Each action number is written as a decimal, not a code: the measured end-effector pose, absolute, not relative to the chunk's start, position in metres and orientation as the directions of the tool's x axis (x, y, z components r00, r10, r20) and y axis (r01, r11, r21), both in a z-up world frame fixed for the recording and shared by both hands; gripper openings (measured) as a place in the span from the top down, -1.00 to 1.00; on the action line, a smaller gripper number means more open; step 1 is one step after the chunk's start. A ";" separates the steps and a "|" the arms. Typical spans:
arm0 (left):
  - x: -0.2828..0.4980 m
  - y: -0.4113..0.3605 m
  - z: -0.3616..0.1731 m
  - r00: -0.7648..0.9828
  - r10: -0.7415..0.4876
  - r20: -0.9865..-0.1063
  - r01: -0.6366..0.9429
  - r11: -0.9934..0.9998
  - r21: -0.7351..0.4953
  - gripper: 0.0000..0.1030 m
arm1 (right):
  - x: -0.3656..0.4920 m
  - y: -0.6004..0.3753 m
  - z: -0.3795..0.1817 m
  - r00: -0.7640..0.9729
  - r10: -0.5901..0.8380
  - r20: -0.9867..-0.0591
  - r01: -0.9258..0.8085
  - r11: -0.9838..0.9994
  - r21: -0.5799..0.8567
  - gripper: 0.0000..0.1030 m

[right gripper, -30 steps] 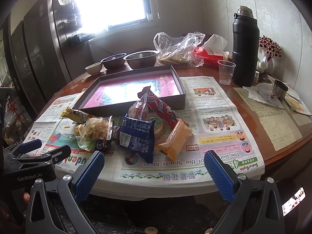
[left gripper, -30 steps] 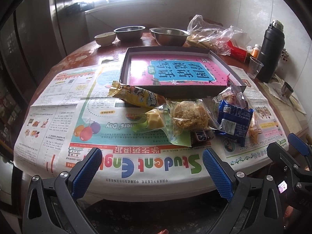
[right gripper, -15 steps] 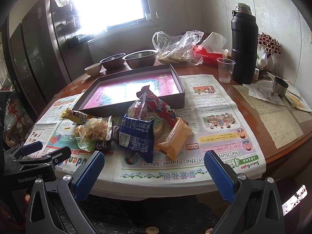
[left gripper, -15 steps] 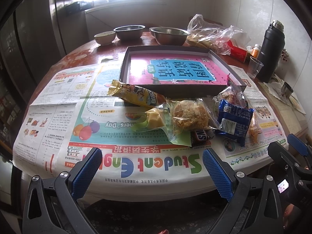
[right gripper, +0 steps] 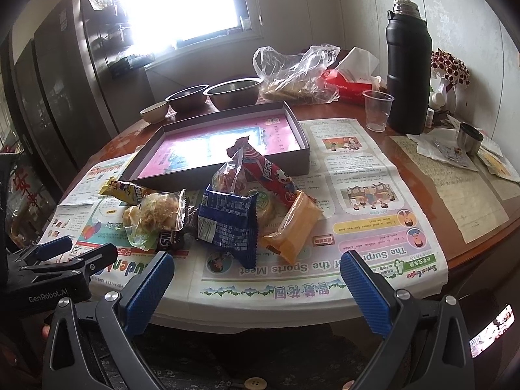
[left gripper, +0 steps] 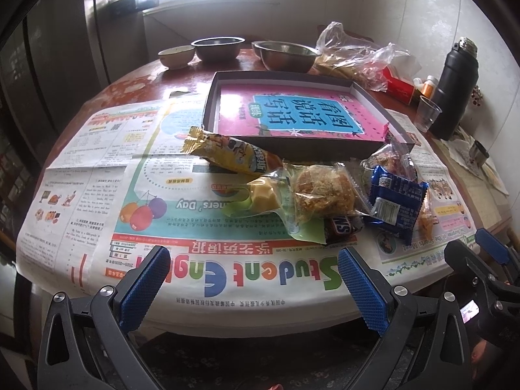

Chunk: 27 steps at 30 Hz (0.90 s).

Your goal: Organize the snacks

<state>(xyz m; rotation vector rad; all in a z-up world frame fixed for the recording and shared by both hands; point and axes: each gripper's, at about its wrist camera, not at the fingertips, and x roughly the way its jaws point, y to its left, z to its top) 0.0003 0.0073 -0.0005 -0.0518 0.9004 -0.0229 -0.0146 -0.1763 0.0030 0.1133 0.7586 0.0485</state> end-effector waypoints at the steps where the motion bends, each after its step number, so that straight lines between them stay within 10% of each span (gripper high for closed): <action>1: 0.001 0.009 -0.001 0.620 -0.042 -0.784 -0.005 0.998 -0.058 -0.99 | -0.014 -0.175 0.002 0.723 0.087 -0.685 -0.006 0.993 0.120 -1.00; 27: 0.047 0.067 -0.021 0.580 -0.084 -0.810 -0.106 0.978 -0.178 -0.99 | 0.016 -0.156 -0.013 0.692 0.133 -0.709 -0.083 0.991 0.105 -1.00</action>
